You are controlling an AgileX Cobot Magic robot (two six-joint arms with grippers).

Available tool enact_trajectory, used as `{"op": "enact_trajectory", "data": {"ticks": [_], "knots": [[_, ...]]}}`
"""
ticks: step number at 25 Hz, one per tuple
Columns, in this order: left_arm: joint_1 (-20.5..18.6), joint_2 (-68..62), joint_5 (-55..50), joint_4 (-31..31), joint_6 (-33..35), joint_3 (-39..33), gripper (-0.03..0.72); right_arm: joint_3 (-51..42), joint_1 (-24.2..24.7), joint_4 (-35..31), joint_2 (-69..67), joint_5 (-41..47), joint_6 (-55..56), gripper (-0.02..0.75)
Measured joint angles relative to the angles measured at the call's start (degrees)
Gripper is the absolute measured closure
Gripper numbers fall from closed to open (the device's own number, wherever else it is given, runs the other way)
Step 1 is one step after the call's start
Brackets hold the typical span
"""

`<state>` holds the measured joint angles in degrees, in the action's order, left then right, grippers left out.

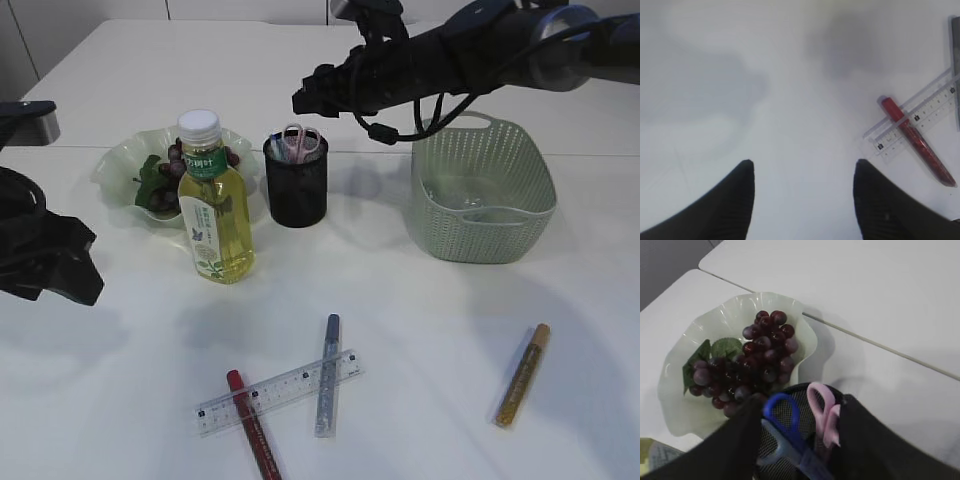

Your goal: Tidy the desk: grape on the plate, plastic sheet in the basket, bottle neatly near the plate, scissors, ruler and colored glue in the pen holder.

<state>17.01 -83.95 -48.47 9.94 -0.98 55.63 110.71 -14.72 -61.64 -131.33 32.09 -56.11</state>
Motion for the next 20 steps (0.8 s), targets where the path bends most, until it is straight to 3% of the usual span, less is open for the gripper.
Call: {"op": "enact_trajectory", "data": {"ticks": [3, 7, 11, 15, 20], "knots": [[0.0, 0.0, -0.25, 0.1, 0.0, 0.0, 0.242, 0.0, 0.36, -2.17, 1.12, 2.06, 0.0, 0.263], [0.0, 0.0, -0.25, 0.05, -0.98, 0.0, 0.247, 0.0, 1.45, -1.11, 4.39, 6.28, 4.75, 0.244], [0.0, 0.0, -0.28, 0.05, -2.76, 0.0, 0.248, 0.13, 1.81, 13.9, 9.28, 12.53, 18.4, 0.242], [-1.36, 0.0, -0.09, 0.05, -3.16, 0.0, 0.248, 0.4, 1.59, 29.62, 14.34, 25.36, 28.43, 0.242], [-8.1, 0.0, 0.2, -0.26, -5.78, 0.0, 0.249, 0.4, 0.56, 37.47, 18.18, 36.85, 33.15, 0.248]]}}
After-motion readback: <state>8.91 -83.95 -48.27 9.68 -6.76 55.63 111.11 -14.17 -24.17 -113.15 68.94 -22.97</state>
